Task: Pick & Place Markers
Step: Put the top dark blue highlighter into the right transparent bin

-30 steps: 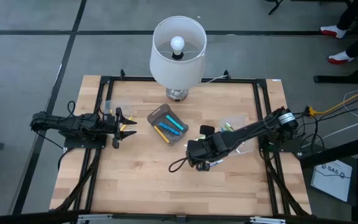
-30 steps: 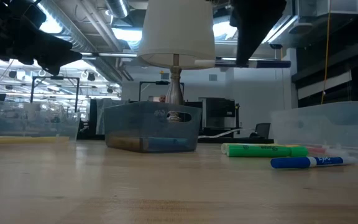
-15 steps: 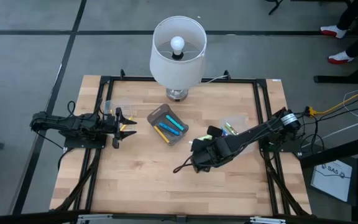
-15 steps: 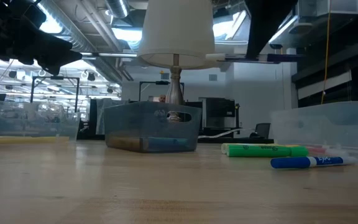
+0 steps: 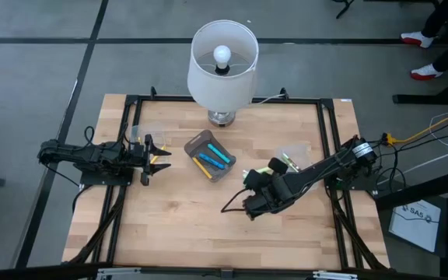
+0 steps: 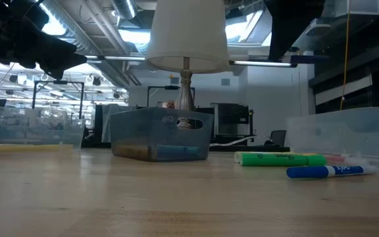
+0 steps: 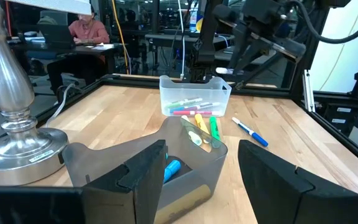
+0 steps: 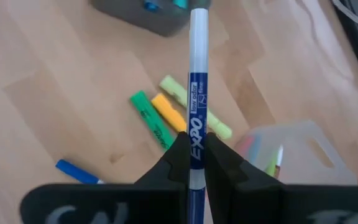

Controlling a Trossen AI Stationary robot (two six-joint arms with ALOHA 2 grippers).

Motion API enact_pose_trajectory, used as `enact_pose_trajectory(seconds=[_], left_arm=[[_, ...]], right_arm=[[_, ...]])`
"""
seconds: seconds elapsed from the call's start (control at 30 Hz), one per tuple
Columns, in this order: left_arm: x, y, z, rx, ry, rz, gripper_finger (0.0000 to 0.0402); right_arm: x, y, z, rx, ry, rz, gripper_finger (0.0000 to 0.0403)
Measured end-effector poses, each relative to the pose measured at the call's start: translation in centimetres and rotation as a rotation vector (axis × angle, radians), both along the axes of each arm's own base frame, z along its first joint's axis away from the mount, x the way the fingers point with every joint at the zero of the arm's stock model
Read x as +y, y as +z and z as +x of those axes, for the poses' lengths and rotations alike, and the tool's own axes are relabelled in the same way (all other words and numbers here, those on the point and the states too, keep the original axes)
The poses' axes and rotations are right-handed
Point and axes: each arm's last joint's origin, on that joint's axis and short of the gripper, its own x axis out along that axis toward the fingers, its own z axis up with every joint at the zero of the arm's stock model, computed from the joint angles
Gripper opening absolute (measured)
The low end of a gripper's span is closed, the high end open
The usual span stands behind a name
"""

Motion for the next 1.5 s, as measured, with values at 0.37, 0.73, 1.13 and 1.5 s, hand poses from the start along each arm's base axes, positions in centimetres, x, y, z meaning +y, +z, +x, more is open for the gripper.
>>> enact_pose_trajectory(seconds=[0.37,0.73,1.13,1.5], left_arm=[[0.0,0.0,0.0,0.0,0.0,0.0,0.0196],[0.0,0.0,0.0,0.0,0.0,0.0,0.0196],[0.0,0.0,0.0,-0.001,0.0,0.0,0.0196],[0.0,0.0,0.0,-0.001,0.0,0.0,0.0196]], right_arm=[[-0.5,0.1,-0.8,-0.037,-0.177,-0.039,0.0026],[-0.9,0.2,-1.8,-0.033,-0.34,-0.058,0.0026],[-1.2,0.6,-2.0,-0.067,-0.369,-0.047,0.0024],[-3.4,-0.9,-5.5,-0.049,-0.456,0.037,0.0024]])
